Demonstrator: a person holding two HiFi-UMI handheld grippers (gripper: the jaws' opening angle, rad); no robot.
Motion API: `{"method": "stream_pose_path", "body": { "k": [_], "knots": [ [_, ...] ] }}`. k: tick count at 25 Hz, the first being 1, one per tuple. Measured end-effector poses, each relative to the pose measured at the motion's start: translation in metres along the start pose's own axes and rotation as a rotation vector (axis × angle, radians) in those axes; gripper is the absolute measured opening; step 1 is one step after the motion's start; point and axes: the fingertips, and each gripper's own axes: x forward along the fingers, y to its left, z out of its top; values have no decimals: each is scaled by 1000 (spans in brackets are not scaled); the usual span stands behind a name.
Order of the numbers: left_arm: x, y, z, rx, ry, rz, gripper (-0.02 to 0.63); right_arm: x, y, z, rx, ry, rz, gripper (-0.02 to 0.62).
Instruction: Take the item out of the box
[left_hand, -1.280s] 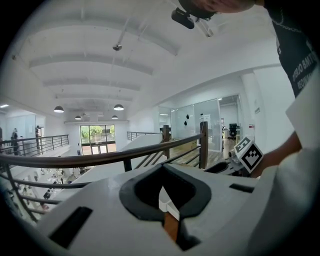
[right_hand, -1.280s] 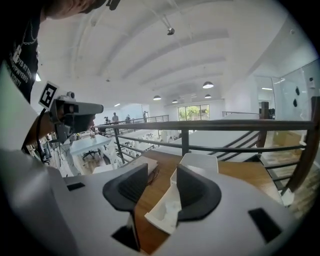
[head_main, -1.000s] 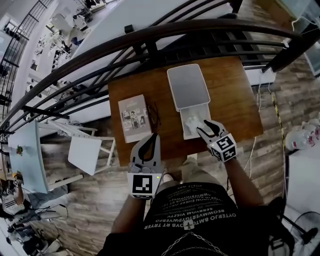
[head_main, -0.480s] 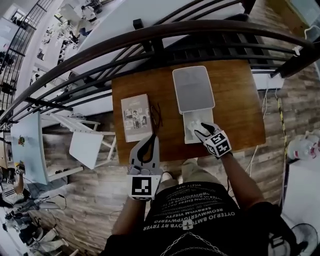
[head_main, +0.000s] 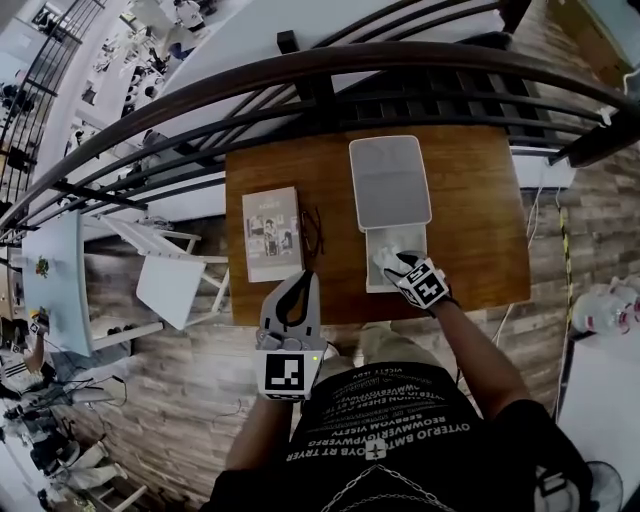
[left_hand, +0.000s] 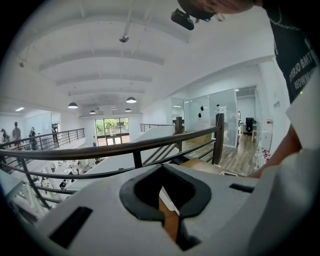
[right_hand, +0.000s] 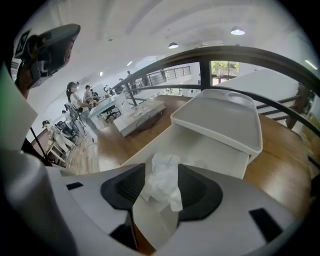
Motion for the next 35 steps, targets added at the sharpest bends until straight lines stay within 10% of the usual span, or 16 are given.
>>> {"method": "stream_pose_path", "body": {
  "k": [8,15,35],
  "knots": [
    [4,0,3,11,4,35,6,21,0,-16,-117,154,-15,186],
    [7,-1,17,9,-14,73,6,26,-6,-18,-248,222,-27,51],
    [9,-16,45,67,-64,29,6,-94,-6,56,-116,-189,-63,34]
  ]
}}
